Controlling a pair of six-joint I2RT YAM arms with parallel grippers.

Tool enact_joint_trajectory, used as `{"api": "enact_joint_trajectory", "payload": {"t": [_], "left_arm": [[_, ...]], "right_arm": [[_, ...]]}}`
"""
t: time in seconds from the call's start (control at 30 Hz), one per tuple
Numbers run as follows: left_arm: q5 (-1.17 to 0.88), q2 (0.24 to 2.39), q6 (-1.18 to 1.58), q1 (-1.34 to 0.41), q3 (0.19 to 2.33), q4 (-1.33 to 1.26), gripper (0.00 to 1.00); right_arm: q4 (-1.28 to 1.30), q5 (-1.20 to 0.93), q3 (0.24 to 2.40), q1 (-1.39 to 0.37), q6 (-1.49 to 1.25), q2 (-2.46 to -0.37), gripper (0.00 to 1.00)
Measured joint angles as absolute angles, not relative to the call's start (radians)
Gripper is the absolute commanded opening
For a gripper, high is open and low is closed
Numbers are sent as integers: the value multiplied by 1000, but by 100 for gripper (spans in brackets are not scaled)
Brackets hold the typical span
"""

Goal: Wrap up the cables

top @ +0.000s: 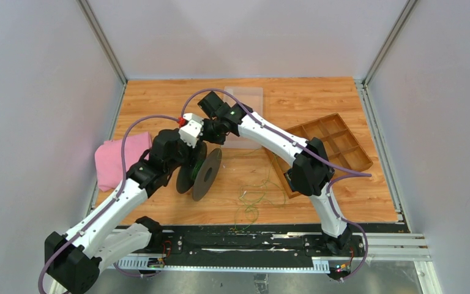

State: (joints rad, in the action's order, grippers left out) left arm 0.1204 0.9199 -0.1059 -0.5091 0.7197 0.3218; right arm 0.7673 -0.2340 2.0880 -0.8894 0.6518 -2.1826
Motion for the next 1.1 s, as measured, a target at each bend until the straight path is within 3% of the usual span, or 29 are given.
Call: {"api": "enact_joint_trajectory", "payload": {"t": [0.17, 1.1], "left_arm": [[115, 915, -121, -514, 714, 315, 52], [75, 879, -128, -519, 706, 320, 0]], "right_arm": [[767, -234, 2088, -889, 652, -2183, 1], [767, -234, 2088, -889, 652, -2183, 1]]}}
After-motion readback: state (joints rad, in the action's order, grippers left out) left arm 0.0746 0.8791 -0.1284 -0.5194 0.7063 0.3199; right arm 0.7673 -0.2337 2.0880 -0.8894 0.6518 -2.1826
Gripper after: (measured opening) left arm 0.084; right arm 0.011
